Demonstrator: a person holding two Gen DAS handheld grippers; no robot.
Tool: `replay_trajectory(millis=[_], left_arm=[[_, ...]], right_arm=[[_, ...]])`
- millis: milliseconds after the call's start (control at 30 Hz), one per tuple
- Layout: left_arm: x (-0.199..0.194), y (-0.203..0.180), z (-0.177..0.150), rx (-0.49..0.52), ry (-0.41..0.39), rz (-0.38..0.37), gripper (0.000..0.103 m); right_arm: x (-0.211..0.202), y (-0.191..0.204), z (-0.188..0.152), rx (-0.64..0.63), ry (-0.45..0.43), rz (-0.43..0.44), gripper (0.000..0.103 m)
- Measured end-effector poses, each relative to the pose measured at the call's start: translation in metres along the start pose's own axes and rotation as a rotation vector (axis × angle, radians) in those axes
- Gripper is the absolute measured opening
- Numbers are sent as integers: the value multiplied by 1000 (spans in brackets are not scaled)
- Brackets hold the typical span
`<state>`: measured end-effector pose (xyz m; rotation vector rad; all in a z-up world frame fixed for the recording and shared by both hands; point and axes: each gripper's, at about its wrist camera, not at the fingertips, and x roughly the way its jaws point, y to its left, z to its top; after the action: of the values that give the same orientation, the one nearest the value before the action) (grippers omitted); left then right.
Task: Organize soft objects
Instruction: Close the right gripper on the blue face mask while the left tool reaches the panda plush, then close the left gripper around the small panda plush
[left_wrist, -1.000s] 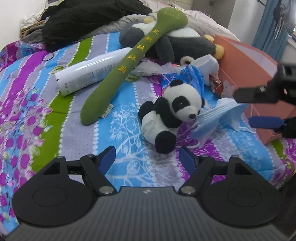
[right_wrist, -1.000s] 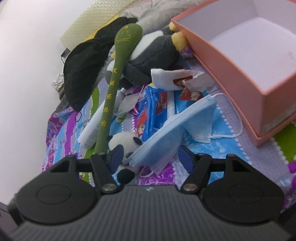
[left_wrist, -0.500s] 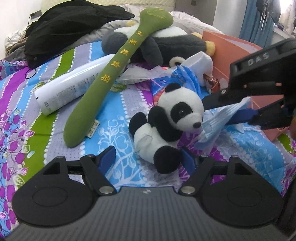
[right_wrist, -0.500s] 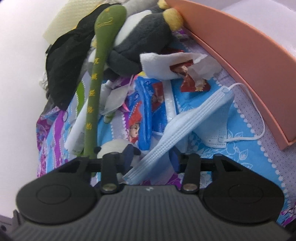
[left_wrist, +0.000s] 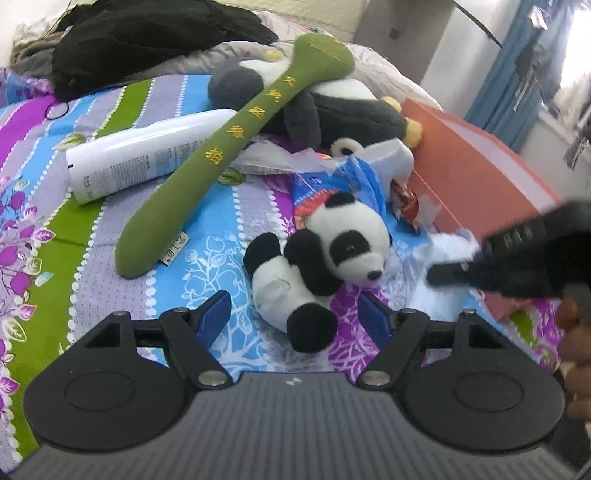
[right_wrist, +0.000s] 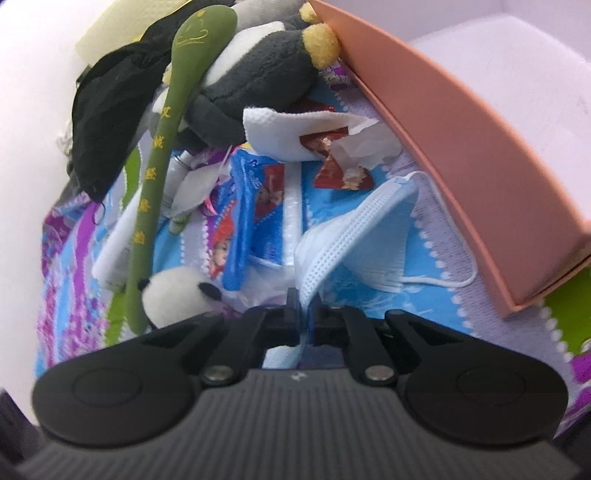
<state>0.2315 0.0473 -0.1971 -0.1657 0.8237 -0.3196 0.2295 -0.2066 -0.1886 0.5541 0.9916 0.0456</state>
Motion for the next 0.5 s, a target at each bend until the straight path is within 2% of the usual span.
replay_trajectory(millis=[367,433,500], left_arm=[[38,-9,9,-19,65,49,79],[41,-12,10,-26,69,62,66],[42,-14,12,-36,69,85,63]], right_arm=[[-16,-1,-14,-194,-26,-39,7],[-18,0,-16,-213,-28,-34,7],[-19,2,-19,-242,-43,-40,7]])
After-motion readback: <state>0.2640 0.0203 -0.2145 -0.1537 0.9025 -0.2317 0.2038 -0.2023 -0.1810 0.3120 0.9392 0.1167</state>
